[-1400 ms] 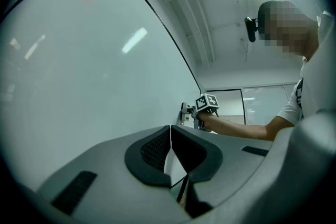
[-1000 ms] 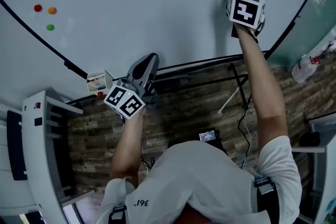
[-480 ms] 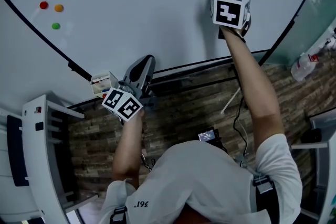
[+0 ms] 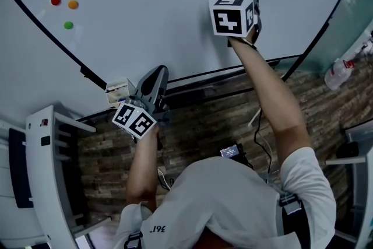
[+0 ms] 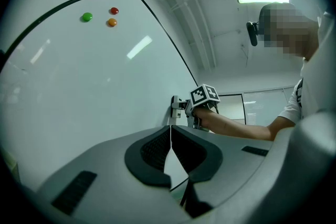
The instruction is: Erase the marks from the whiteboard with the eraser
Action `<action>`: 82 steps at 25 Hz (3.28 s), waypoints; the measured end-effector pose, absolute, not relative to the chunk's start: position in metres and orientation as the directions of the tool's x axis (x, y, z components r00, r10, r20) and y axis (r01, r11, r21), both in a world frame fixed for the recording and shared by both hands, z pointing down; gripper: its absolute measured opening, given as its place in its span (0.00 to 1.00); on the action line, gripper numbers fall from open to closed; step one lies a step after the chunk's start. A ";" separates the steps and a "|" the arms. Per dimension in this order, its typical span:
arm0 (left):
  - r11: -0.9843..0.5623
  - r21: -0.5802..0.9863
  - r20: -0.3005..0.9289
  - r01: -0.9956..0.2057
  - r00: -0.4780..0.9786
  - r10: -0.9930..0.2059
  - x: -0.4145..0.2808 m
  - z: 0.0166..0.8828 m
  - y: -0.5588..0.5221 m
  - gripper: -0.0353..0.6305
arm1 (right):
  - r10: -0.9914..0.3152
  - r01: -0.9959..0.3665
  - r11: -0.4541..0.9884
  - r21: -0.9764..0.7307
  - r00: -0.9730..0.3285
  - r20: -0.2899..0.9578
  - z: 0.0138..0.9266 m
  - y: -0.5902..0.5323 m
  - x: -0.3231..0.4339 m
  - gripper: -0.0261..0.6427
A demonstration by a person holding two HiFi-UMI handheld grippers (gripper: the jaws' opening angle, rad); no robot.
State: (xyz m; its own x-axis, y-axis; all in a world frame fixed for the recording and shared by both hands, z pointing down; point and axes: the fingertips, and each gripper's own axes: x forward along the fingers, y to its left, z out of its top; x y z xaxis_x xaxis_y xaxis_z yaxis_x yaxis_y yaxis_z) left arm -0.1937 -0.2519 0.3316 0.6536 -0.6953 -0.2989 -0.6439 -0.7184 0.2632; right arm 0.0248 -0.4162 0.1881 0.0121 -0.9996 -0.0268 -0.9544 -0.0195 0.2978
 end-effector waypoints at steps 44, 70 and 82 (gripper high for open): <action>-0.670 0.220 -0.344 -0.709 0.586 -0.734 -0.256 0.295 -0.242 0.06 | -0.960 -0.867 0.198 0.458 -0.265 -0.086 0.092 -0.401 -0.145 0.41; -0.731 0.235 -0.324 -0.640 0.658 -0.680 -0.154 0.302 -0.261 0.06 | -0.982 -0.901 0.134 0.413 -0.176 -0.065 0.062 -0.418 0.001 0.41; -0.743 0.223 -0.302 -0.631 0.680 -0.668 -0.116 0.303 -0.265 0.06 | -0.996 -0.934 0.007 0.357 -0.040 -0.084 0.065 -0.429 0.117 0.41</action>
